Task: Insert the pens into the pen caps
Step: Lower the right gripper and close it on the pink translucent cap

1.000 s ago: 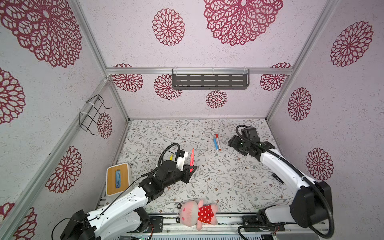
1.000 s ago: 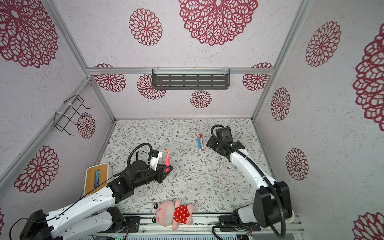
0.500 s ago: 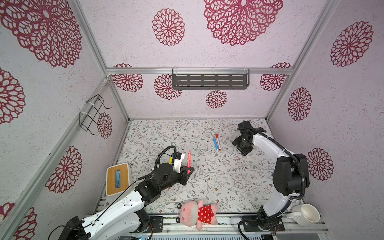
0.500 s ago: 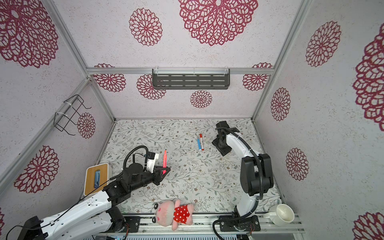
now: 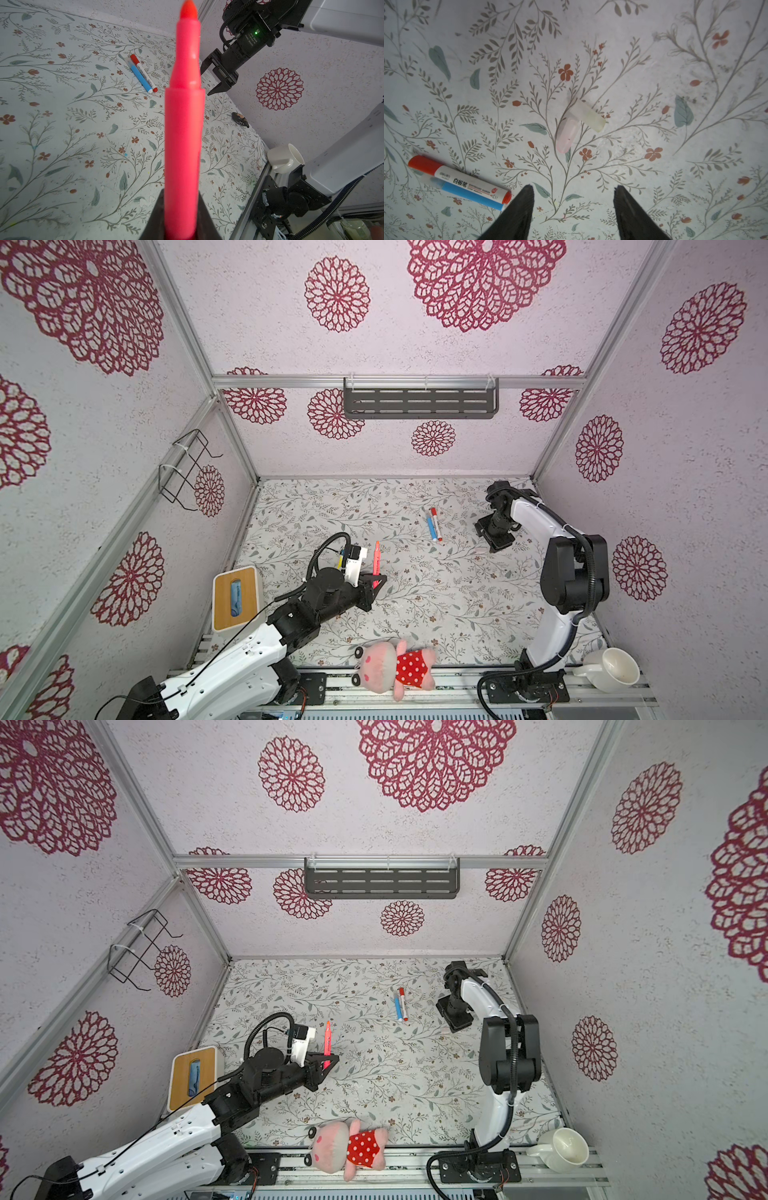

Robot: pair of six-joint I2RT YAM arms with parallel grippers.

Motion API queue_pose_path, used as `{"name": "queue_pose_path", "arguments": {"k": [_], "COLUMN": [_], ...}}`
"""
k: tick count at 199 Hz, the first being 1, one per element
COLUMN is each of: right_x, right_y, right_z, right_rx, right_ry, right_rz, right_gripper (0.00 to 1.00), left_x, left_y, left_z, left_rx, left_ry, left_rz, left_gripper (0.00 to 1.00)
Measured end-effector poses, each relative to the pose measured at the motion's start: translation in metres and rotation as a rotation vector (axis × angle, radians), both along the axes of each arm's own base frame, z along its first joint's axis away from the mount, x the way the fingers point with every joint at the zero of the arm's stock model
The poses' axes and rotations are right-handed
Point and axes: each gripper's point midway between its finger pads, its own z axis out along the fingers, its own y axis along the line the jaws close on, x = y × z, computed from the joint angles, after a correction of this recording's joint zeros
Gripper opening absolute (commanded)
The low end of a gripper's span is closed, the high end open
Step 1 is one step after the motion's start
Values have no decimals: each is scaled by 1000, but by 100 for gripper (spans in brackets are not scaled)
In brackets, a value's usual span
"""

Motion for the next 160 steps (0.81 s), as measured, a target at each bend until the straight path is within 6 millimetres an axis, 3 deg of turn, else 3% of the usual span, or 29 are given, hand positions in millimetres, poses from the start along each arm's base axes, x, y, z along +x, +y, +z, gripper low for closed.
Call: {"name": "queue_pose_path", "arguments": {"k": [94,160], "right_x": [1,9], "right_y": [2,-4], "right_z": [-20,-37], "right_rx": [32,30], "right_ry": [57,97], "right_rz": [-10,-33], "right_gripper": [52,51], "left_x": [1,2], "left_y": [1,2], "left_z": [0,1], "left_rx": [3,3], "left_ry": [-3,-5], "left_rz": [10,14], "left_gripper": [0,0]}}
